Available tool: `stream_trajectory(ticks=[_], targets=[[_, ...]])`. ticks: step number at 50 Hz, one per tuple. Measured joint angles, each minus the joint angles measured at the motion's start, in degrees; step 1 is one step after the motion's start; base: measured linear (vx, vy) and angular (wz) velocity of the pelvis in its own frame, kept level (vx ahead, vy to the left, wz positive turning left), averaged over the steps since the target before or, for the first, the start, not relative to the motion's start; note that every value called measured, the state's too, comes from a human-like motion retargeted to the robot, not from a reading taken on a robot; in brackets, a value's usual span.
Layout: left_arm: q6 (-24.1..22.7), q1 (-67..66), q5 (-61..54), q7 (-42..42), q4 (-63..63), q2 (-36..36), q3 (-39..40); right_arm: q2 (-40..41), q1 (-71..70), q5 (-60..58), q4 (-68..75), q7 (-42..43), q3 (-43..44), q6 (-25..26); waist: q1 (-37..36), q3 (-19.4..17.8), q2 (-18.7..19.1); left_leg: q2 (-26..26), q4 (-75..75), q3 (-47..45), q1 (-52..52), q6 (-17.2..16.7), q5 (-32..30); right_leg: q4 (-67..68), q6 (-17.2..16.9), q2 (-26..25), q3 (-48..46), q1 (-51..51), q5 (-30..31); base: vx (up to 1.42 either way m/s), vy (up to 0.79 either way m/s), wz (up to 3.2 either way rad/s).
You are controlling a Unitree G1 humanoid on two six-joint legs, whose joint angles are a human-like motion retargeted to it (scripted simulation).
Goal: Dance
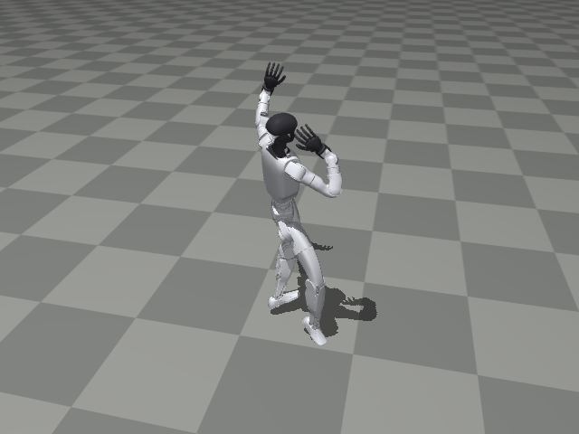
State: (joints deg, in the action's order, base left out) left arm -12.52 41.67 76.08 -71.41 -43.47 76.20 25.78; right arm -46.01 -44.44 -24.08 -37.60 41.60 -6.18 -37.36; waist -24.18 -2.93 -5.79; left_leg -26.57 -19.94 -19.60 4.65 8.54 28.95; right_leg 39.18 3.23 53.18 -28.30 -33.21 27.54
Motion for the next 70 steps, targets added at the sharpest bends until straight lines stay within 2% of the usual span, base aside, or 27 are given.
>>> stream_trajectory(ticks=[7,18,22,25,32,35,39,40,42,45,48,50,54,58,60,62,65,67,70], targets=[[-2.52,-3.75,-5.17,-6.13,2.4,-3.24,7.53,5.59,-1.06,-1.78,0.97,0.82,-2.29,-0.24,0.42,-0.1,-0.43,-0.88,-0.62,0.97,0.03,0.02,-0.26,2.7,0.11,2.35,-0.83,0.0,-1.37,-0.02,-0.03,0.22],[-6.71,4.93,-21.22,-10.36,11.59,-6.73,4.47,13.68,-0.35,-7.43,2.97,3.41,-3.25,-2.06,-0.99,0.47,-0.65,-1.22,1.2,2.56,-0.87,-0.38,-1.54,5.04,0.02,3.73,-2.47,1.37,-2.85,-0.01,0.0,0.07],[-10.45,8.62,-31.21,-11.53,14.72,-10.22,2.83,17.66,0.32,-9.03,4.01,5.27,-4.73,-2.16,-1.19,0.7,-0.8,-0.97,2.31,2.55,-1.13,-0.69,-1.89,5.06,0.29,3.21,-3.02,1.4,-2.97,-0.01,0.0,-0.01],[-15.76,9.33,-36.33,-10.41,14.77,-11.02,2.9,19.34,0.74,-10.52,4.69,6.4,-4.95,-2.31,-1.84,0.66,-0.67,-0.4,3.22,2.34,-1.31,-0.9,-2.12,4.56,0.16,2.02,-3.12,1.49,-3.01,-0.03,-0.02,-0.08],[-22.28,7.35,-42.06,-8.87,14.98,-14.03,5.47,19.98,0.88,-9.68,4.98,8.0,-5.87,-1.84,-2.86,0.35,0.11,1.18,5.98,2.51,-2.58,-1.38,-3.24,2.41,0.07,-1.06,-5.83,4.15,-3.22,-0.02,-0.02,-0.04],[-25.07,7.81,-56.66,-2.18,18.31,-18.17,6.6,20.39,0.34,-9.73,4.75,7.99,-5.93,-1.84,-2.42,0.18,0.6,2.0,6.71,2.58,-3.14,-1.46,-3.55,1.49,0.09,-2.28,-7.11,5.61,-2.97,-0.01,-0.04,-0.06],[-23.33,13.69,-93.47,14.26,31.29,-29.29,6.86,22.03,-0.32,-9.56,4.97,8.4,-6.68,-1.61,-1.76,0.33,0.99,3.03,7.23,2.54,-3.53,-1.57,-3.72,0.14,-0.12,-3.88,-8.33,7.17,-2.57,0.0,0.0,0.0],[-22.65,15.42,-104.69,19.65,34.88,-31.98,7.01,22.5,-0.33,-9.51,5.09,8.45,-6.83,-1.59,-1.68,0.43,0.98,3.22,7.3,2.48,-3.6,-1.63,-3.75,-0.1,-0.11,-4.15,-8.5,7.39,-2.49,0.0,0.0,0.0],[-24.85,17.14,-125.93,36.2,39.93,-36.34,8.06,23.2,-0.24,-9.38,5.2,8.53,-7.19,-1.61,-1.87,0.5,0.85,3.28,7.33,2.32,-3.7,-1.67,-3.76,-0.25,-0.11,-4.32,-8.46,7.38,-2.51,0.0,0.0,0.0],[-27.25,18.77,-152.49,60.48,40.32,-40.23,10.48,23.88,0.19,-8.89,5.42,8.62,-7.93,-1.98,-2.61,0.69,0.83,3.32,7.17,2.22,-3.37,-1.96,-3.74,-0.41,-0.34,-4.43,-8.37,7.21,-2.82,0.0,0.0,0.0],[-24.26,19.07,-164.36,74.28,39.6,-42.44,9.61,24.93,1.59,-7.94,5.96,9.28,-9.09,-2.01,-3.32,0.67,0.69,3.58,6.69,2.85,-3.08,-2.87,-3.62,0.25,-0.37,-3.92,-8.64,7.26,-3.33,0.0,-0.01,0.07],[-22.74,19.23,-164.64,79.97,39.69,-42.98,8.84,26.17,3.61,-6.43,6.67,9.61,-10.21,-2.35,-3.33,0.43,0.39,3.69,6.24,3.59,-2.91,-3.54,-3.56,1.09,-0.4,-3.49,-8.36,7.3,-4.28,0.04,-0.03,0.26],[-24.31,20.5,-158.39,85.05,45.68,-43.41,6.35,29.69,12.04,-0.75,10.44,7.3,-14.3,-4.54,-2.25,0.35,-0.25,4.0,4.35,5.19,-1.88,-5.3,-3.25,2.51,-1.82,-4.39,-4.5,6.62,-8.43,0.08,-0.03,0.28],[-24.59,20.21,-154.42,87.21,56.06,-42.87,4.01,31.88,23.8,11.69,17.89,-4.53,-18.66,-9.38,-0.09,1.16,-0.71,5.29,1.16,6.49,0.57,-7.47,-3.21,2.77,-5.77,-9.17,2.79,6.22,-15.94,0.07,-0.07,0.27],[-25.97,19.53,-149.02,84.9,60.76,-41.82,3.71,32.87,30.03,21.48,23.97,-15.81,-20.19,-10.09,1.37,1.86,-0.61,6.27,-0.82,7.55,1.86,-8.9,-3.02,3.89,-8.05,-12.23,8.06,5.75,-19.91,0.04,-0.13,0.34],[-28.48,19.7,-137.96,81.18,64.43,-41.89,4.33,33.93,35.42,32.33,31.43,-32.11,-19.68,-7.62,3.49,2.56,-0.44,7.55,-3.17,9.16,3.24,-10.53,-2.94,5.68,-10.79,-16.38,16.42,4.88,-23.98,-0.02,-0.16,0.71],[-30.37,20.85,-118.06,73.8,69.26,-43.37,5.97,35.44,43.01,48.33,43.58,-59.85,-15.49,2.31,6.95,4.78,0.18,11.54,-7.18,10.11,5.86,-11.88,-2.07,6.84,-17.18,-23.38,28.12,6.44,-29.11,-0.05,-0.26,1.05],[-31.39,22.5,-104.67,67.86,72.67,-46.18,5.59,36.37,46.64,53.63,53.05,-77.94,-10.62,11.81,9.24,6.61,1.79,17.51,-11.18,11.52,8.58,-13.37,-1.1,6.0,-18.23,-30.08,31.83,9.37,-32.96,-0.1,-0.52,1.22],[-32.77,24.06,-88.04,55.95,77.03,-51.6,4.0,36.54,49.41,51.6,68.86,-103.22,-1.06,26.58,13.53,8.67,5.6,28.68,-18.1,16.46,12.05,-16.56,1.04,3.24,-18.23,-41.19,33.64,16.54,-38.29,0.01,-0.66,1.59]])
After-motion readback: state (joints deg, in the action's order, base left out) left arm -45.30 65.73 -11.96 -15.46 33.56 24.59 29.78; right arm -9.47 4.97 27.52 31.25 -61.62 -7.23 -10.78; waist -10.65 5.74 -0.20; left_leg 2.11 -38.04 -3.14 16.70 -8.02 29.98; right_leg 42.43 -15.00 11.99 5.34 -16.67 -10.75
